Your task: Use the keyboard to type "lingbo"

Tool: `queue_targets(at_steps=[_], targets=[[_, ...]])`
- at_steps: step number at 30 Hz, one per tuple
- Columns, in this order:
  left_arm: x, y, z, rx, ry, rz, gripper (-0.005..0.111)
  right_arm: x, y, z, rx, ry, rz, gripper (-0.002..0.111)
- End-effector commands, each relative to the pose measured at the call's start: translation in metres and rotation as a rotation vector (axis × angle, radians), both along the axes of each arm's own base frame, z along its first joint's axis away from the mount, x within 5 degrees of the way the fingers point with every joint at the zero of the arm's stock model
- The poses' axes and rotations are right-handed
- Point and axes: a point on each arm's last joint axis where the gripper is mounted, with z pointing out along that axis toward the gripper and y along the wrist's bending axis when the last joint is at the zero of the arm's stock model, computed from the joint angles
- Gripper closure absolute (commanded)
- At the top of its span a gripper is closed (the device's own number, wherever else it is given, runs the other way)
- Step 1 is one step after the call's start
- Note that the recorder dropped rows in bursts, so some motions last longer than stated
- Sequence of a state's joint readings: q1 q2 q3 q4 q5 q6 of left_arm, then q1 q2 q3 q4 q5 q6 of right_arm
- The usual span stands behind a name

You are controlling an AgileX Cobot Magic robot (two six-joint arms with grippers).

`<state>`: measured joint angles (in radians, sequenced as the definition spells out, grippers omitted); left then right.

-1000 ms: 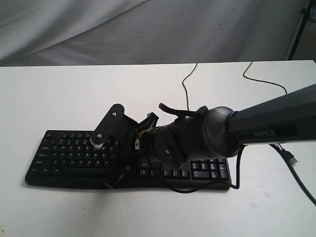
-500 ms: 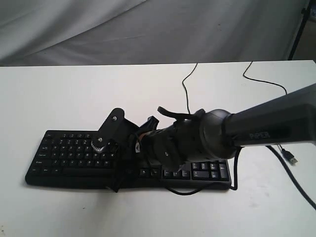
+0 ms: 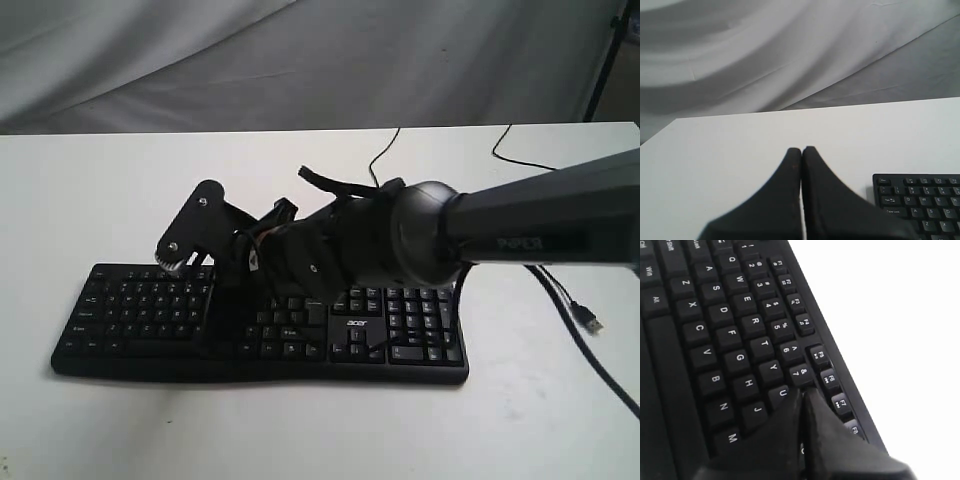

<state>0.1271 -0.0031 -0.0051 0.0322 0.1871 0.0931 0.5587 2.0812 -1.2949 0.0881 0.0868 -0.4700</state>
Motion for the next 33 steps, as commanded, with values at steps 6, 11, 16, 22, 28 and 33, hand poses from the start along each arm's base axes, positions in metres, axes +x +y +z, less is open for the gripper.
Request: queue_targets(at_steps=[6, 11, 16, 22, 28, 33], targets=[[0.000, 0.000, -0.002, -0.004, 0.004, -0.004, 0.106, 0.007, 0.004, -0.018, -0.035, 0.004, 0.023, 0.108], [0.000, 0.000, -0.002, -0.004, 0.004, -0.004, 0.106, 0.008, 0.004, -0.022, -0.036, -0.009, 0.028, 0.108], [0.000, 0.000, -0.002, -0.004, 0.004, -0.004, 0.106, 0.009, 0.005, -0.024, -0.028, -0.025, 0.028, 0.108], [0.000, 0.000, -0.002, -0.004, 0.004, -0.004, 0.106, 0.009, 0.005, -0.024, -0.027, -0.027, 0.028, 0.108], [0.000, 0.000, -0.002, -0.004, 0.004, -0.004, 0.106, 0.009, 0.005, -0.024, -0.027, -0.027, 0.028, 0.108], [0.000, 0.000, -0.002, -0.004, 0.004, -0.004, 0.106, 0.009, 0.005, -0.024, -0.027, -0.027, 0.028, 0.108]])
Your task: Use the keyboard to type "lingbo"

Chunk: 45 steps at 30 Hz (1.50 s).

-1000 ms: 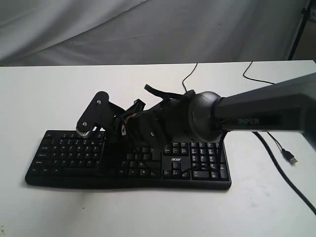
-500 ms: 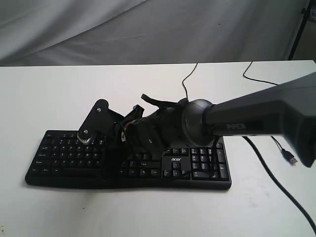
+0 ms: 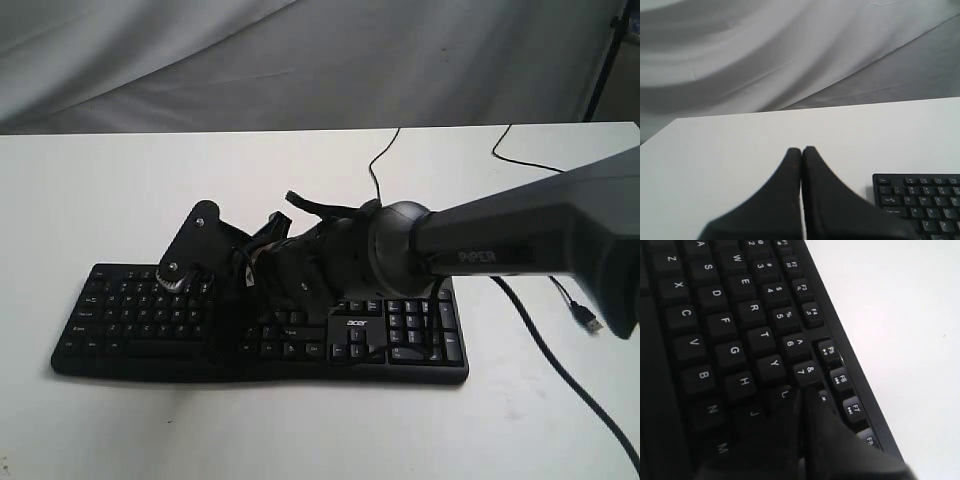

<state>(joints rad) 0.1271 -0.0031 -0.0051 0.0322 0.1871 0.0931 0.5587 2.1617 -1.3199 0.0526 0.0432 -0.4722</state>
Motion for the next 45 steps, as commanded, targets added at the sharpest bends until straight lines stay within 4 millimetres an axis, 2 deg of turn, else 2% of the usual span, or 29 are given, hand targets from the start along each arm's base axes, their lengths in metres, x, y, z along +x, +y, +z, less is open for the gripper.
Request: queue_targets(at_steps=[1, 9, 13, 33, 42, 45], targets=[[0.000, 0.000, -0.002, -0.004, 0.004, -0.004, 0.106, 0.002, 0.001, 0.002, 0.003, -0.019, 0.005, 0.108], [0.000, 0.000, -0.002, -0.004, 0.004, -0.004, 0.106, 0.001, 0.000, -0.015, -0.020, 0.018, 0.004, 0.108], [0.000, 0.000, -0.002, -0.004, 0.004, -0.004, 0.106, 0.001, -0.001, -0.016, -0.021, 0.020, 0.004, 0.108], [0.000, 0.000, -0.002, -0.004, 0.004, -0.004, 0.106, -0.003, 0.000, 0.020, -0.008, -0.013, 0.018, 0.108], [0.000, 0.000, -0.002, -0.004, 0.004, -0.004, 0.106, -0.025, 0.026, 0.022, -0.049, 0.007, 0.118, 0.108], [0.000, 0.000, -0.002, -0.004, 0.004, -0.004, 0.106, -0.026, 0.028, 0.023, -0.042, -0.003, 0.122, 0.108]])
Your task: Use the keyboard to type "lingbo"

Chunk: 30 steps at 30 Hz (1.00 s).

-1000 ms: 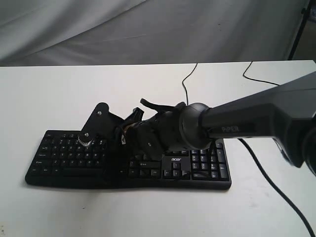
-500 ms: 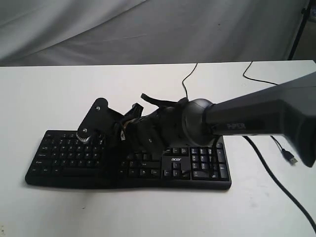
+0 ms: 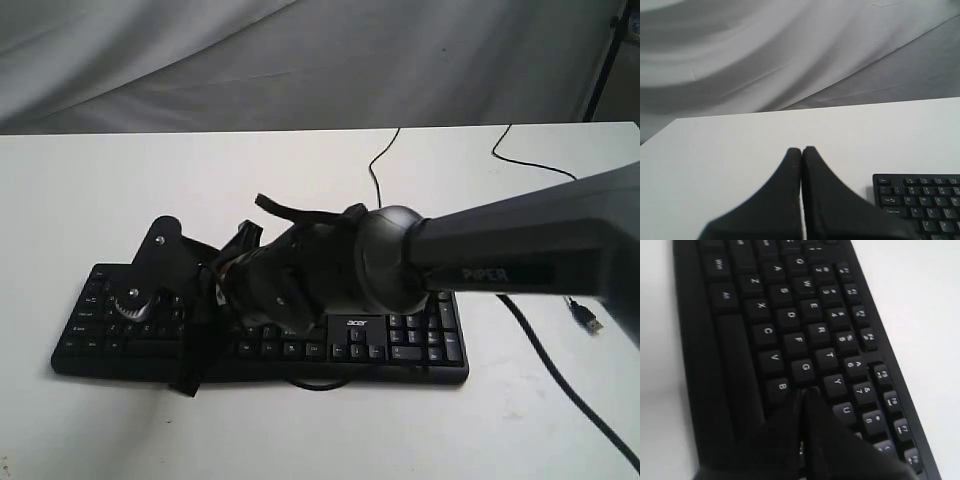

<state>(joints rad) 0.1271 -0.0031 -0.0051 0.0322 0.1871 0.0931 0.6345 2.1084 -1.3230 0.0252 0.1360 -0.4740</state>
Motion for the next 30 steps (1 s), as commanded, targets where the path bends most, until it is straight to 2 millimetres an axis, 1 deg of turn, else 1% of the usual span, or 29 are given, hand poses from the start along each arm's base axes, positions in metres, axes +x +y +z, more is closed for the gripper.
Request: queue_targets(at_steps=[1, 5, 12, 19, 24, 28, 30], targets=[[0.000, 0.000, -0.002, -0.004, 0.004, -0.004, 0.106, -0.002, 0.003, 0.004, -0.003, -0.025, 0.025, 0.108], [0.000, 0.000, -0.002, -0.004, 0.004, -0.004, 0.106, -0.002, 0.004, 0.004, -0.002, -0.026, 0.025, 0.108], [0.000, 0.000, -0.002, -0.004, 0.004, -0.004, 0.106, 0.000, 0.004, -0.013, -0.012, -0.007, 0.019, 0.108], [0.000, 0.000, -0.002, -0.004, 0.004, -0.004, 0.106, 0.001, 0.004, -0.015, -0.005, -0.014, 0.017, 0.108], [0.000, 0.000, -0.002, -0.004, 0.004, -0.004, 0.106, 0.002, 0.002, -0.029, -0.024, 0.014, 0.013, 0.108], [0.000, 0.000, -0.002, -0.004, 0.004, -0.004, 0.106, 0.002, 0.002, -0.027, -0.023, 0.013, 0.014, 0.108], [0.000, 0.000, -0.002, -0.004, 0.004, -0.004, 0.106, 0.002, 0.002, -0.017, -0.011, -0.004, 0.013, 0.108]])
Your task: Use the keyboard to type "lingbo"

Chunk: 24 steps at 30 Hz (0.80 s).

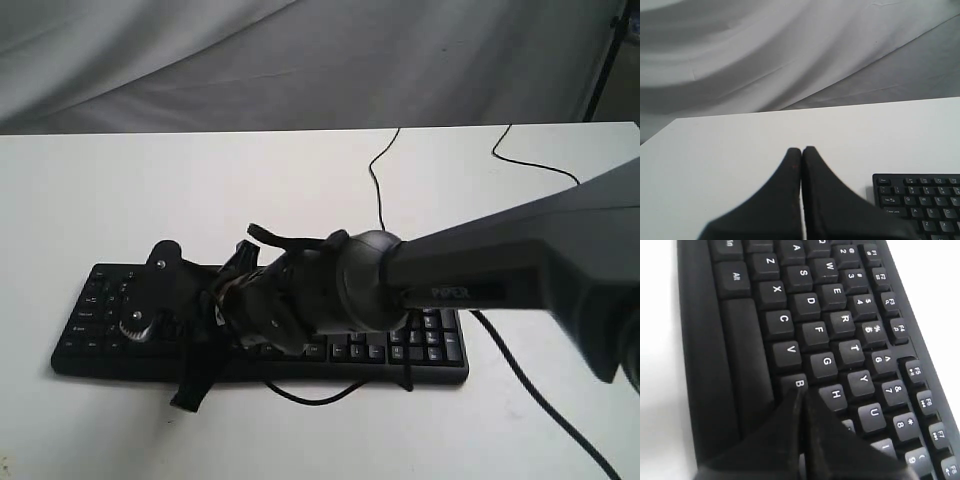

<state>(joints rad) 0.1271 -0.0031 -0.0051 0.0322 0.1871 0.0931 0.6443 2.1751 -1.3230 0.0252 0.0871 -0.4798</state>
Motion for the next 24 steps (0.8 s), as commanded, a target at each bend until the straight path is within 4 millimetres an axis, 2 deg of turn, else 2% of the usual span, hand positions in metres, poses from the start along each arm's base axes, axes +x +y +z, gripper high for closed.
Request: queue_targets(at_steps=[1, 6, 12, 24], targets=[[0.000, 0.000, -0.002, -0.004, 0.004, -0.004, 0.106, 0.002, -0.003, 0.015, 0.011, -0.025, 0.000, 0.108], [0.000, 0.000, -0.002, -0.004, 0.004, -0.004, 0.106, 0.004, -0.001, 0.029, 0.026, -0.047, 0.002, 0.108], [0.000, 0.000, -0.002, -0.004, 0.004, -0.004, 0.106, 0.016, 0.008, 0.034, 0.040, -0.068, 0.003, 0.108], [0.000, 0.000, -0.002, -0.004, 0.004, -0.004, 0.106, 0.027, 0.016, 0.014, 0.042, -0.071, 0.002, 0.108]])
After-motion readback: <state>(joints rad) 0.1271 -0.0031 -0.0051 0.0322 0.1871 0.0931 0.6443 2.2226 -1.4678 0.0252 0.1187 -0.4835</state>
